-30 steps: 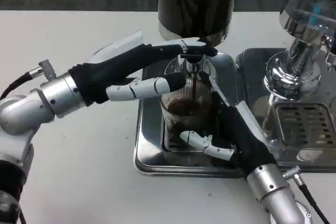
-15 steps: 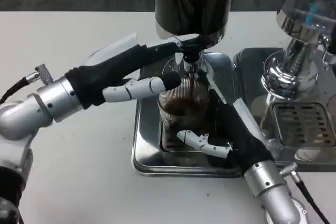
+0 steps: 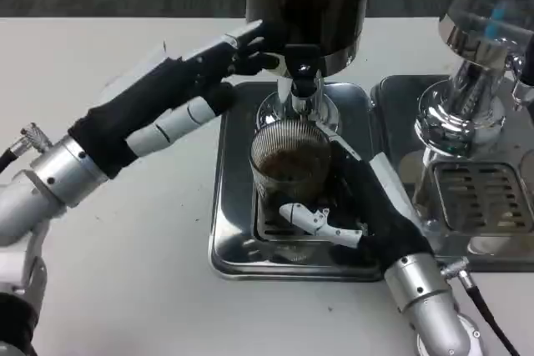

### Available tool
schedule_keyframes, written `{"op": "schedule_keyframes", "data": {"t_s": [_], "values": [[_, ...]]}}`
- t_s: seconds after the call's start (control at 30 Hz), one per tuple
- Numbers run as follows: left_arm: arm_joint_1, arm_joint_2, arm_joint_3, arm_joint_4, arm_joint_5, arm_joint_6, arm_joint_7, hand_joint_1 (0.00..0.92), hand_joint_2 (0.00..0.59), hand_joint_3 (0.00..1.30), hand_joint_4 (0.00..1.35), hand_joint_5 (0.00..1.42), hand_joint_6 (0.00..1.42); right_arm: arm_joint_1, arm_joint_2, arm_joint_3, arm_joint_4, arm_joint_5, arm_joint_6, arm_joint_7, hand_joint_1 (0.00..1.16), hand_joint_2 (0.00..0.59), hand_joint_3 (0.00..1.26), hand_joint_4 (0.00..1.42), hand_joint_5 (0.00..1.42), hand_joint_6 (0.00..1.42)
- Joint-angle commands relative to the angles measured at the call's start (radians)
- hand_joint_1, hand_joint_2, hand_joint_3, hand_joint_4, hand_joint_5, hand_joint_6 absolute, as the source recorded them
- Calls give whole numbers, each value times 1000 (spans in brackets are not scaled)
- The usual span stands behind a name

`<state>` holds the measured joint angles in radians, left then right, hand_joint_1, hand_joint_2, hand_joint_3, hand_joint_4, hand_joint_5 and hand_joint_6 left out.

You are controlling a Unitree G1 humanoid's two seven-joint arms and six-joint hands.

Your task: Grasp the cup under the faucet to collect the drink, then remove the cup.

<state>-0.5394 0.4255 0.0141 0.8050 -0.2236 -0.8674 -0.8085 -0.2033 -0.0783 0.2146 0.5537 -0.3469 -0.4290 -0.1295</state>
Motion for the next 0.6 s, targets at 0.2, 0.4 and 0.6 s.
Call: {"op": "schedule_keyframes", "data": {"t_s": [0.2,0.4,0.6], "values": [[111,-10,103,-126,-82,67,42,0,146,152,202,212,207,2,10,13,29,-8,28,-17,718,222,260,344,309,315],[203,-19,162,-201,-118,123,82,0,147,181,256,249,249,0,16,17,45,-9,18,-40,718,222,313,426,426,481],[299,-25,211,-222,-130,164,125,0,158,198,285,278,279,-3,26,18,62,-14,0,-75,725,225,362,476,497,590]]}}
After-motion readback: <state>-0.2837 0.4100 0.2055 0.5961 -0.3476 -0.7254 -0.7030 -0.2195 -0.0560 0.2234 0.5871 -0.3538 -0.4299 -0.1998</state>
